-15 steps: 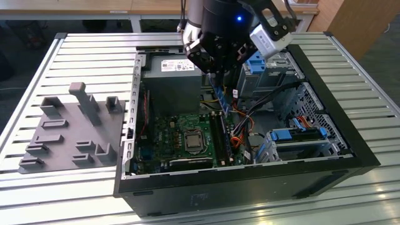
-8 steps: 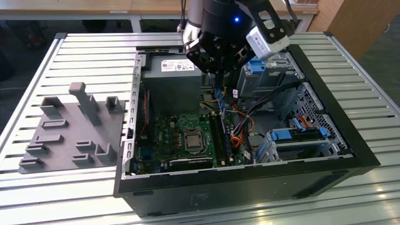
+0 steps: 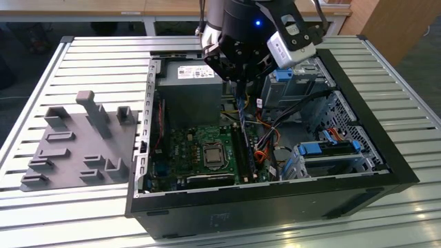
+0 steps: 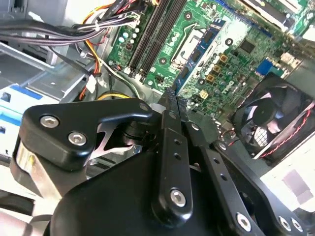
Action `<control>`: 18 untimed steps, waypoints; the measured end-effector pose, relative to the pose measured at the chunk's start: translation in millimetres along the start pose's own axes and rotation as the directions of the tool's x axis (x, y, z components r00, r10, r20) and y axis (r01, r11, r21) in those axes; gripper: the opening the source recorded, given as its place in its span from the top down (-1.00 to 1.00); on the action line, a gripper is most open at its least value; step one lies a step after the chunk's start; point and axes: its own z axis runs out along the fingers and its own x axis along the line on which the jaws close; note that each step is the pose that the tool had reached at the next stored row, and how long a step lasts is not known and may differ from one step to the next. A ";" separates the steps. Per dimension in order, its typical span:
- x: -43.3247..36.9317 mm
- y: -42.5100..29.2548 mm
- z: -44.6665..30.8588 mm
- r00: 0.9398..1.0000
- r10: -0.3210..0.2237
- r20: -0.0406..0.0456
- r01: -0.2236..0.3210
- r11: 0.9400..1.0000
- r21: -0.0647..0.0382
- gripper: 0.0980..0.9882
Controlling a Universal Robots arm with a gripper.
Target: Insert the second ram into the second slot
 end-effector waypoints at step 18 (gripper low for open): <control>0.1 -0.3 6.7 1.000 0.018 0.001 -0.018 1.000 0.002 0.96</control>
